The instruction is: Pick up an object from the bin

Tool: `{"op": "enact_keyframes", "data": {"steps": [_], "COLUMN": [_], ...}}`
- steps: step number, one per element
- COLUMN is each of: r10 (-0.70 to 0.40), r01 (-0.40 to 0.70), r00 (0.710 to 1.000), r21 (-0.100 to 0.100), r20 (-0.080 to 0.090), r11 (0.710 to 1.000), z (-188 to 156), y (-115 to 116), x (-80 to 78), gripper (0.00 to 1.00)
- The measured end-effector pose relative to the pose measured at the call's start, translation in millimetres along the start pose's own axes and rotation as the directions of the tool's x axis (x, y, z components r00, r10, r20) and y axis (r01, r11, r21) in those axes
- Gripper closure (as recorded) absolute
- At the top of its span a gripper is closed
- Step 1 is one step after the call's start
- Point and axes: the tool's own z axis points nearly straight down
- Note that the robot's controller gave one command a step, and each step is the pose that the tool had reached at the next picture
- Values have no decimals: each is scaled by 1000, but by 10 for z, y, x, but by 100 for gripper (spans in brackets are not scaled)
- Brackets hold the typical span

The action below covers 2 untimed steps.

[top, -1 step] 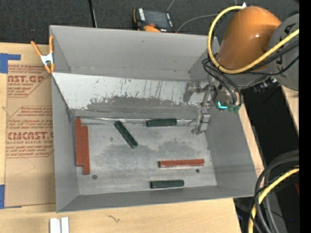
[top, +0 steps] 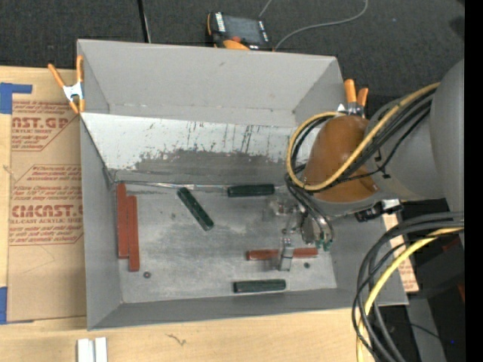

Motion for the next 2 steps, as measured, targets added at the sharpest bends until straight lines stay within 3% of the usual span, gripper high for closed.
{"op": "enact_keyframes", "data": {"steps": [1, 2], "r10": [0, 11], "r01": [0, -11], "r00": [1000, 1000], "r21": [0, 0], "r20": [12, 20], "r11": [1000, 1000], "z": [-54, -1502], "y": [0, -21], "x": [-39, -182], "gripper": [100, 100]}}
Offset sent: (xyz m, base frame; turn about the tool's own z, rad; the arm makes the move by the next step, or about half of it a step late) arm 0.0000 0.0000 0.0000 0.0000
